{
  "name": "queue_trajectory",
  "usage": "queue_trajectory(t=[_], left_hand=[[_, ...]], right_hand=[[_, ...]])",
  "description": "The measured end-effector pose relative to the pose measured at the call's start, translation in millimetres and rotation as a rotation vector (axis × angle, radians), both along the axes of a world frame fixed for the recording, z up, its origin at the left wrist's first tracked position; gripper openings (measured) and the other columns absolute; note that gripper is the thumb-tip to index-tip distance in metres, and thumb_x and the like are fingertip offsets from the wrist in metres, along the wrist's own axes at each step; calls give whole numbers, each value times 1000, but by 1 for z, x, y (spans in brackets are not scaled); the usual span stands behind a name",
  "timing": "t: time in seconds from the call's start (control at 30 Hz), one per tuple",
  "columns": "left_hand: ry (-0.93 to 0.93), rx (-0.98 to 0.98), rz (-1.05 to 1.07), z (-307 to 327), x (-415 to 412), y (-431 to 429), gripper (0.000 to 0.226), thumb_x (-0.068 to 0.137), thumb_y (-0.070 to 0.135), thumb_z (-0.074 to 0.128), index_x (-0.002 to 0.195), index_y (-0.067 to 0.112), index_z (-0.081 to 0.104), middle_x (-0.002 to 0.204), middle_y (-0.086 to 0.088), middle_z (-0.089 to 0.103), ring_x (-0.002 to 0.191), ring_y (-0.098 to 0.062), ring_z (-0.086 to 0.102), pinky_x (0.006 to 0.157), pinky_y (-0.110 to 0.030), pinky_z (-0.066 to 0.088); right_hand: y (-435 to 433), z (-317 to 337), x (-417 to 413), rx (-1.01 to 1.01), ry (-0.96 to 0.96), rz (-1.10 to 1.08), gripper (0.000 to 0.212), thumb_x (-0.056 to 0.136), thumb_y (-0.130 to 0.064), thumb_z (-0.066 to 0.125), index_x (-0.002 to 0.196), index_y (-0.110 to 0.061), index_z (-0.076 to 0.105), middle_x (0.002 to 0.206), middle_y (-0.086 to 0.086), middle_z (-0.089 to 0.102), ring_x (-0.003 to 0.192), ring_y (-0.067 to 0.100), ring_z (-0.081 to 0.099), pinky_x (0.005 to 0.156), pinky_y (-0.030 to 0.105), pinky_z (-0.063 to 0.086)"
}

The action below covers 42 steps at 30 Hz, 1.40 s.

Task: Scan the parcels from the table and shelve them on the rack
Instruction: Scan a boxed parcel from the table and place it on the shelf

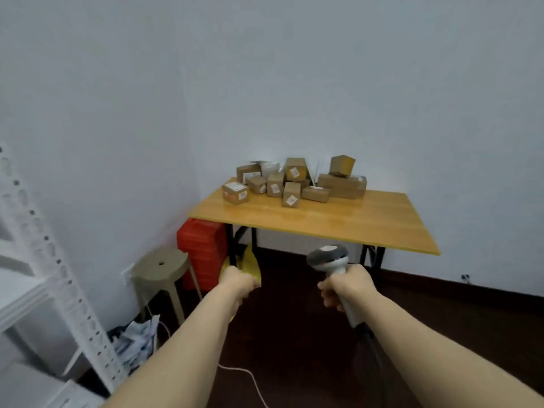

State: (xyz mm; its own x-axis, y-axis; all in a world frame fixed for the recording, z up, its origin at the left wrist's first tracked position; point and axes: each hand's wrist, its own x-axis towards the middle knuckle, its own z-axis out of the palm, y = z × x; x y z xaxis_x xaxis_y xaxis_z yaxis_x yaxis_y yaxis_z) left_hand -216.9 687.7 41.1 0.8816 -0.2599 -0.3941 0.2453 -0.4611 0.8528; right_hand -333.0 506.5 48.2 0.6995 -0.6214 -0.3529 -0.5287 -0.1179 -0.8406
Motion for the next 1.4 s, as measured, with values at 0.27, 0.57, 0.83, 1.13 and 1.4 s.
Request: queue_trajectory(t=[0.27, 0.57, 0.83, 1.13, 1.4], left_hand=[[75, 19, -81, -1, 74, -211, 65, 90, 7, 62, 146, 3, 30, 138, -19, 48, 125, -32, 49, 103, -40, 44], [1, 135, -57, 0, 161, -312, 32, 87, 4, 65, 116, 1, 53, 126, -23, 55, 122, -37, 51, 103, -45, 40], [12, 148, 16, -24, 252, -349, 54, 88, 4, 64, 136, -2, 39, 127, -22, 52, 119, -37, 52, 98, -43, 45], [32, 207, 182, -74, 456, -368, 48, 90, 6, 61, 133, -4, 42, 134, -20, 47, 118, -36, 48, 81, -35, 41], [-9, 262, 387, -110, 643, -370, 40, 84, 10, 59, 124, 5, 52, 121, -16, 57, 112, -35, 54, 95, -44, 49]], right_hand=[[-204, 5, 57, 155, -201, -217, 9, 83, -2, 69, 77, -2, 63, 60, 10, 67, 47, 20, 61, 46, 29, 44], [-281, -10, 119, 319, -216, -122, 7, 82, -3, 71, 81, -3, 64, 62, 11, 66, 49, 20, 61, 47, 27, 44], [-333, -7, 204, 272, -230, -44, 16, 83, -2, 69, 97, -4, 61, 66, 12, 65, 49, 19, 59, 44, 25, 43], [-362, -24, 435, 277, -217, 98, 12, 83, -6, 71, 92, -8, 63, 61, 7, 67, 47, 15, 62, 46, 26, 46], [-378, -58, 620, 271, -142, 252, 19, 82, -10, 73, 97, -10, 61, 71, 6, 70, 49, 10, 63, 46, 23, 49]])
